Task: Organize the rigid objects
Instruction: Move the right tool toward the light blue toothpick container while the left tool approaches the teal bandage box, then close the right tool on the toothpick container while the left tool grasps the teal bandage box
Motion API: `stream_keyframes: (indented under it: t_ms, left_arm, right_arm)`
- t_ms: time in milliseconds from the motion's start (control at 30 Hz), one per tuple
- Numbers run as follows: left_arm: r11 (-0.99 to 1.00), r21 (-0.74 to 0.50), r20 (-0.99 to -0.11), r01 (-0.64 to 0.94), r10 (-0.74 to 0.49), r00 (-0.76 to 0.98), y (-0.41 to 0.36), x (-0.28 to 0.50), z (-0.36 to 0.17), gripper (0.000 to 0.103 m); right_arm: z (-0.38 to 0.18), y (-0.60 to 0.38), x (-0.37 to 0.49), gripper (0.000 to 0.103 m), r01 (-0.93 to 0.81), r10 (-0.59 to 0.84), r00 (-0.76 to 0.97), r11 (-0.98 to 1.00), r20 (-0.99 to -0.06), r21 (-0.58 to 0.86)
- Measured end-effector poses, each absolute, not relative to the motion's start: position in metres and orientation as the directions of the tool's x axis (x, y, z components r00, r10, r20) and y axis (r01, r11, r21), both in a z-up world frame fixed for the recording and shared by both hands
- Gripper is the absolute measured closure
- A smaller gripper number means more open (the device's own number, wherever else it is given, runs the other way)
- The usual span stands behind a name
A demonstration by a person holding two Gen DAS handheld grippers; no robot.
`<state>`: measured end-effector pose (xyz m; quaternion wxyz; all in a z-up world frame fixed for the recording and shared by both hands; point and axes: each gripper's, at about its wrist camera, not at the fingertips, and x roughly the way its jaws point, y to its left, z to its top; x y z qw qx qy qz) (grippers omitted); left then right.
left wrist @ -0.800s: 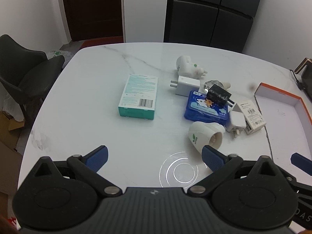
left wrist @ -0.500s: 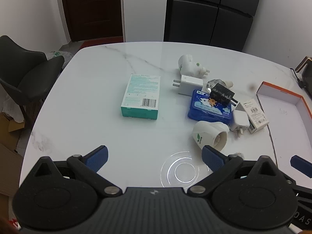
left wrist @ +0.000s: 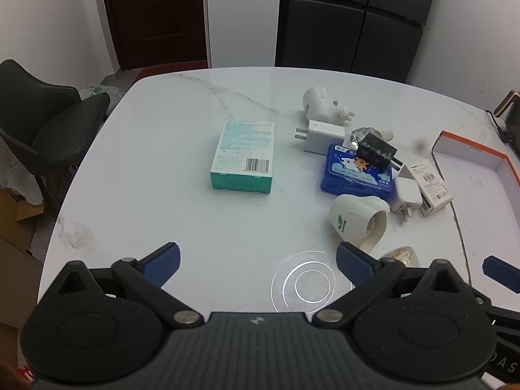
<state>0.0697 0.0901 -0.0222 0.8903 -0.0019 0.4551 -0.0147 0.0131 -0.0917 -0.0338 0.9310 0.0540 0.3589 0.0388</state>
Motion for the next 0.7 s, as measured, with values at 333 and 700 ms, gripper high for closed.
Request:
stream_keyframes:
  t_ms: [333,700]
  left_arm:
    - [1.0,-0.016,-0.814,0.022,-0.026,0.58,0.095,0.072,-0.027,0.0]
    - [1.0,-0.019,-0.825,0.019,-0.027,0.564,0.1,0.086,-0.037,0.0]
  right_arm:
    - [-0.041,-0.087,0.017,0.016,-0.041,0.103,0.712,0.994,-0.695,0.105]
    - [-0.059,-0.087,0.035,0.016,-0.087,0.148,0.635,0.989,-0.758,0.119]
